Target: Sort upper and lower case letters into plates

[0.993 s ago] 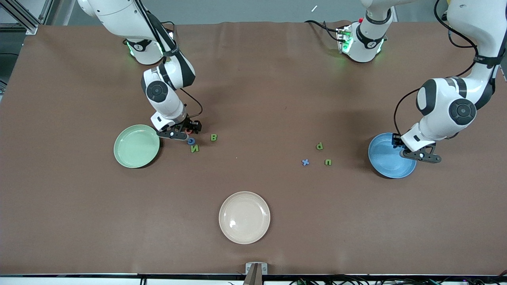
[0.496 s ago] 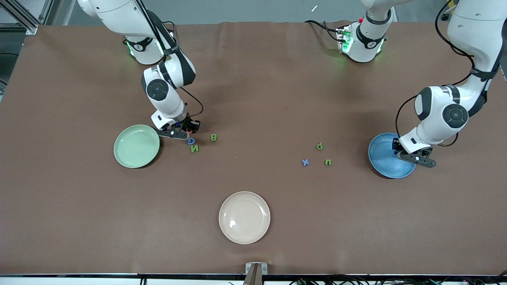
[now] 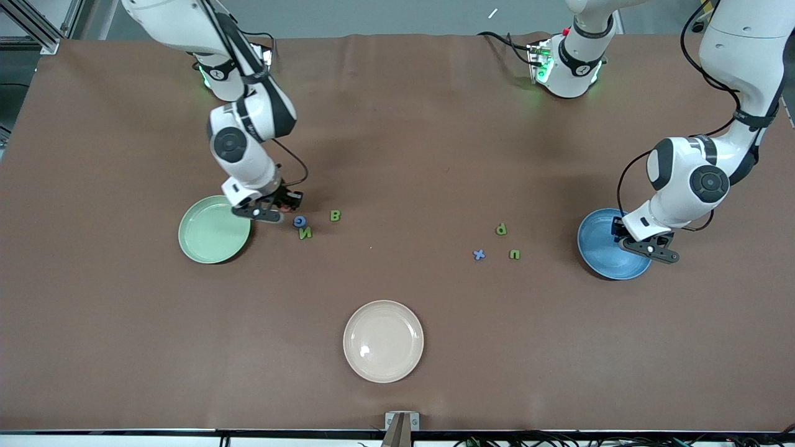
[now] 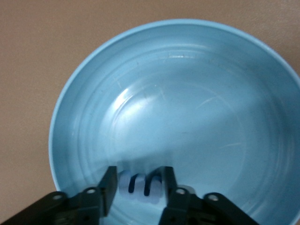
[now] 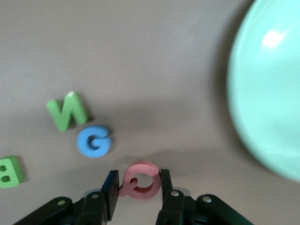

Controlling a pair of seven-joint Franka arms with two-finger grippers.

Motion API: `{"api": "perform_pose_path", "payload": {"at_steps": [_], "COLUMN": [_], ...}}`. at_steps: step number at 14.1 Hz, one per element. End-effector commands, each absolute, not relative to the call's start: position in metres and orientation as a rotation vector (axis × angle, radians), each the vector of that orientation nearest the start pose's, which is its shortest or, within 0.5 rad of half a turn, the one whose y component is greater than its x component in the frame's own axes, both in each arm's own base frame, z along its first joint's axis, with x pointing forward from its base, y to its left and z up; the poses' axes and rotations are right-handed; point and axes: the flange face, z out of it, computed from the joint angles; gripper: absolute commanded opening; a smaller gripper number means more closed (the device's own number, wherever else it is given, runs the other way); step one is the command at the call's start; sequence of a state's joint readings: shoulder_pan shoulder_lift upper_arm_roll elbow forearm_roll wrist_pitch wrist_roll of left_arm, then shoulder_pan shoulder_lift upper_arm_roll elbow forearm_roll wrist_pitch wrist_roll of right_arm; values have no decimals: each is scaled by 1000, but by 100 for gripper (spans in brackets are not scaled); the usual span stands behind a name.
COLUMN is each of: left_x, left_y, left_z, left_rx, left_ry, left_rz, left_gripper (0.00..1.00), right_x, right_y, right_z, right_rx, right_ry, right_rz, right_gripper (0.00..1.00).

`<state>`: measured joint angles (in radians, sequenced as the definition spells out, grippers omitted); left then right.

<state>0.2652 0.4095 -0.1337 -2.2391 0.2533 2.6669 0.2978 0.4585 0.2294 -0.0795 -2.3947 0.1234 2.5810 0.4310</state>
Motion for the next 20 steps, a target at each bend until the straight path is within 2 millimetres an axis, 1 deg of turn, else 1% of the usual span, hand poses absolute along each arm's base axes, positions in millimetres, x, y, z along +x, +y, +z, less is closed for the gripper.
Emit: {"api": "perform_pose_path", "payload": {"at_steps": [1,2,4,5,6,8,11,12,13,14,15,16,17,18,20], "left_x": [544,546,549,552,554,561,577,581,585,590,595,598,600,602,602], "left_y": [55,43,24,7,-8,-40,-99,-116,-136,-149,-161,-177,-189,-198,-212], "left_z": [213,220,239,246,252,261,266,267,269,263,259,254,248,240,226], "left_rx": [-2986,-2986,-2999,-3010,-3023,-3055,-3116,-3128,-3139,-3153,-3164,-3175,-3184,-3188,-3193], "left_ry": [621,634,558,507,450,330,116,68,16,-36,-64,-91,-121,-164,-189], "left_rz": [-48,-19,26,38,28,-21,-78,-92,-106,-100,-100,-93,-84,-69,-41], "left_gripper": [99,99,99,99,99,99,99,99,99,99,99,99,99,99,99], "right_x": [480,485,492,492,492,487,478,477,476,475,474,474,475,475,479], "right_y": [120,97,51,37,28,20,20,20,19,18,15,15,15,16,18], "right_z": [249,248,244,241,234,218,196,192,187,185,183,183,185,186,195], "right_rx": [-3087,-3086,-3083,-3083,-3085,-3092,-3097,-3097,-3098,-3098,-3097,-3096,-3096,-3095,-3091], "right_ry": [142,79,-1,-24,-34,-25,-25,-25,-19,-17,-10,-8,-6,-8,-6], "right_rz": [81,78,67,62,57,61,108,122,139,146,160,165,163,163,167], "right_gripper": [0,0,0,0,0,1,2,2,5,14,28,68,100,100,100]}}
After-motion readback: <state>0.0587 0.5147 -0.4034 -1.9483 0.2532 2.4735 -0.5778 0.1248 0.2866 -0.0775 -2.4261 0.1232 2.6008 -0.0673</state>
